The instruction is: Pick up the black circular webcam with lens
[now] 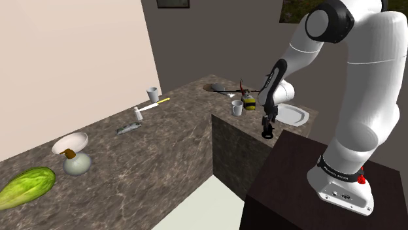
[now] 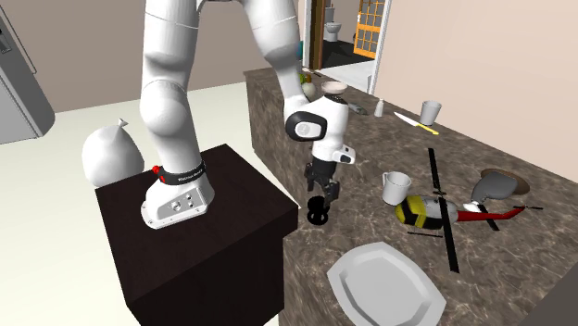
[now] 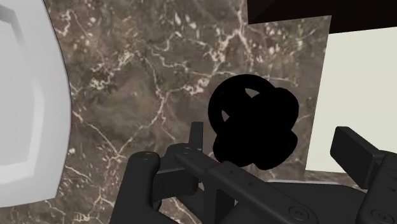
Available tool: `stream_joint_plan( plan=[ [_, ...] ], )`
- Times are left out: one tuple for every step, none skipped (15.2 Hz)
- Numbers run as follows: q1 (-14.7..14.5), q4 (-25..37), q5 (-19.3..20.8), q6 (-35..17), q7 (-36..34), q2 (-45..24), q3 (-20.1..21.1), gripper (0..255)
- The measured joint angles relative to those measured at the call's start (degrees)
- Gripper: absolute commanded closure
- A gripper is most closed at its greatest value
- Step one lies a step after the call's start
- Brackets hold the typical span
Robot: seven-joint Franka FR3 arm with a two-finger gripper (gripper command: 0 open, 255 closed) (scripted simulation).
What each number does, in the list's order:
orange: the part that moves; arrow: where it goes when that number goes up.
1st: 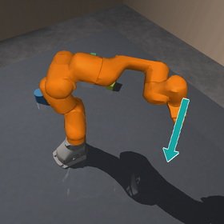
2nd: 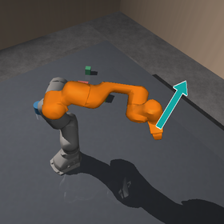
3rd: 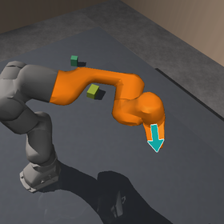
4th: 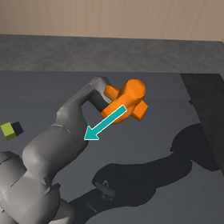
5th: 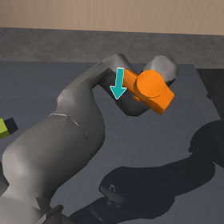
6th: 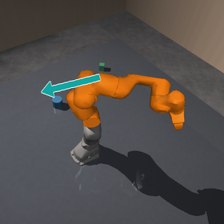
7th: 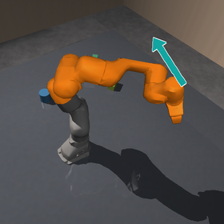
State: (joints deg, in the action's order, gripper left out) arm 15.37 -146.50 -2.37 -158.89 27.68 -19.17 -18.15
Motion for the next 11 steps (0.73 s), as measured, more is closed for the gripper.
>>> stream_joint_plan(
  plan=[
    [0.4, 0.0, -0.5, -0.9, 0.4, -1.0, 0.4, 0],
    [0.7, 0.2, -0.9, -1.5, 0.6, -1.8, 0.9, 0],
    [1.1, 0.5, -1.4, -2.2, 0.9, -2.7, 1.3, 0],
    [1.4, 0.9, -1.7, -2.7, 1.1, -3.6, 1.7, 0],
    [1.6, 1.0, -1.9, -2.9, 1.3, -4.0, 1.9, 255],
    [1.7, 1.2, -2.0, -3.1, 1.3, -4.2, 2.0, 255],
    [1.8, 1.2, -2.1, -3.2, 1.4, -4.2, 2.0, 255],
    [1.8, 1.3, -2.1, -3.2, 1.4, -4.3, 2.1, 255],
    [1.8, 1.3, -2.1, -3.3, 1.4, -4.3, 2.1, 255],
    [1.8, 1.3, -2.2, -3.3, 1.4, -4.3, 2.1, 255],
    [1.8, 1.3, -2.1, -3.3, 1.4, -4.3, 2.1, 255]
  ],
)
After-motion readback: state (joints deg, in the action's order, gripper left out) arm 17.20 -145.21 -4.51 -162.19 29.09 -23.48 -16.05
